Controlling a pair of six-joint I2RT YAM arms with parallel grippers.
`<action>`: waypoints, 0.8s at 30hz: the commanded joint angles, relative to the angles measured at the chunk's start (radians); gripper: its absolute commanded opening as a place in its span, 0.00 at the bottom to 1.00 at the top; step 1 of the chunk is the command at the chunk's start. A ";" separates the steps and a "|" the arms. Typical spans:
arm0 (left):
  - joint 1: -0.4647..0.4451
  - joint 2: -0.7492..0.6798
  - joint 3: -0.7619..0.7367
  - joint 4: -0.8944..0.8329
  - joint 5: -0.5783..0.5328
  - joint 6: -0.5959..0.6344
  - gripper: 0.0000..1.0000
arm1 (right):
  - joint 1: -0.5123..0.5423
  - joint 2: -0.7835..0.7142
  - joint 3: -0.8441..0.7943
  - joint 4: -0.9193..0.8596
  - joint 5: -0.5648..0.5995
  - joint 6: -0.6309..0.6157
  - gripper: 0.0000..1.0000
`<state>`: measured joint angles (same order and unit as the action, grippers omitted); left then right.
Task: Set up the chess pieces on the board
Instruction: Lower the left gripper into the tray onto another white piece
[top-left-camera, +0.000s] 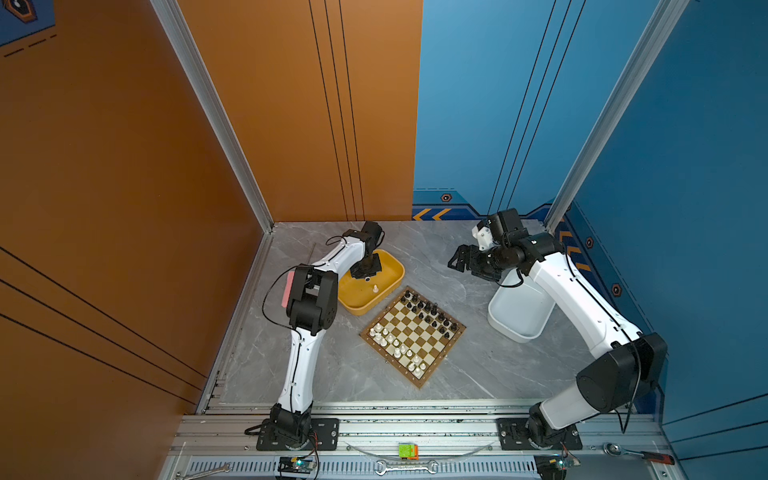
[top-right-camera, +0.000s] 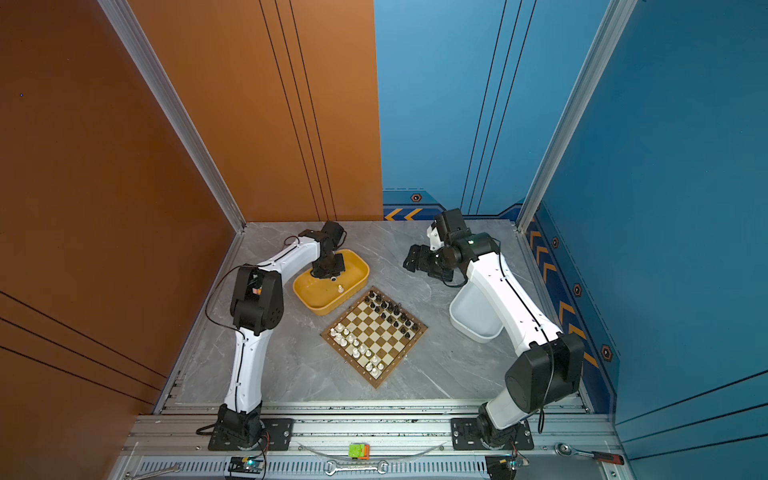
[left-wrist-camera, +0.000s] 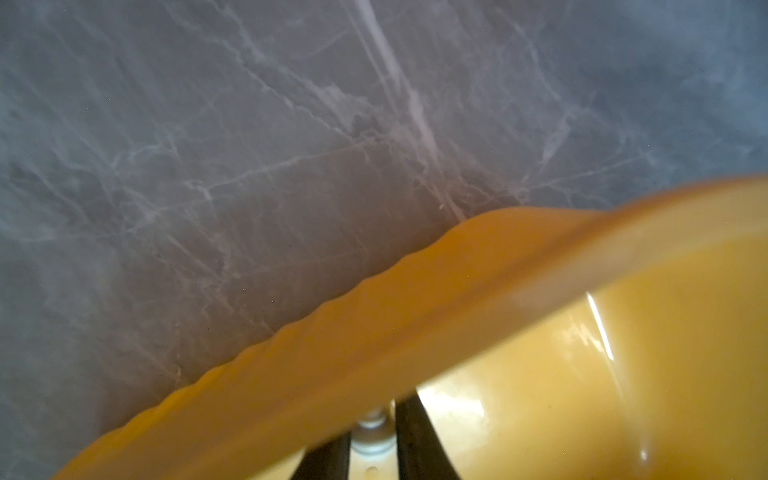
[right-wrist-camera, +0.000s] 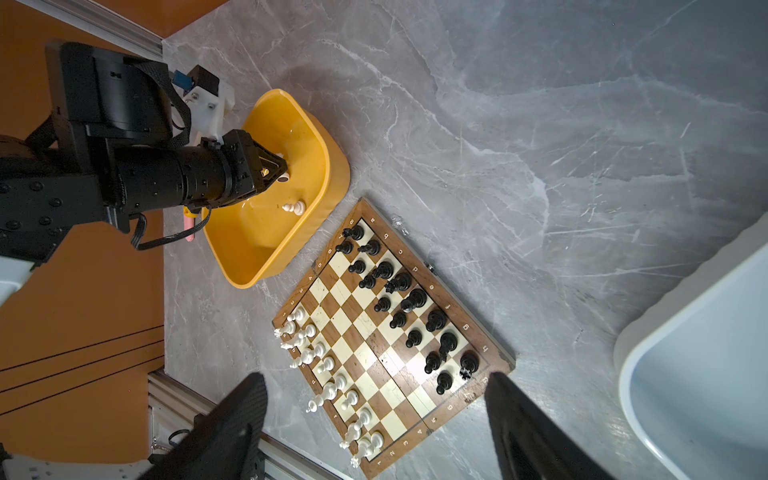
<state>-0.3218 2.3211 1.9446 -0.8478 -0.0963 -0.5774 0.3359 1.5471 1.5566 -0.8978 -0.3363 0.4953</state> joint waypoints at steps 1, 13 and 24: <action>-0.008 0.022 -0.033 -0.019 0.027 0.002 0.13 | 0.005 -0.047 -0.025 -0.015 0.023 0.009 0.85; 0.000 -0.086 -0.081 -0.035 0.106 0.146 0.07 | 0.005 -0.084 -0.083 0.037 -0.009 0.026 0.85; -0.022 -0.106 -0.084 -0.023 0.160 0.188 0.30 | 0.002 -0.130 -0.137 0.053 -0.007 0.035 0.85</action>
<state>-0.3279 2.2436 1.8458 -0.8566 0.0227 -0.4213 0.3359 1.4509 1.4357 -0.8589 -0.3386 0.5148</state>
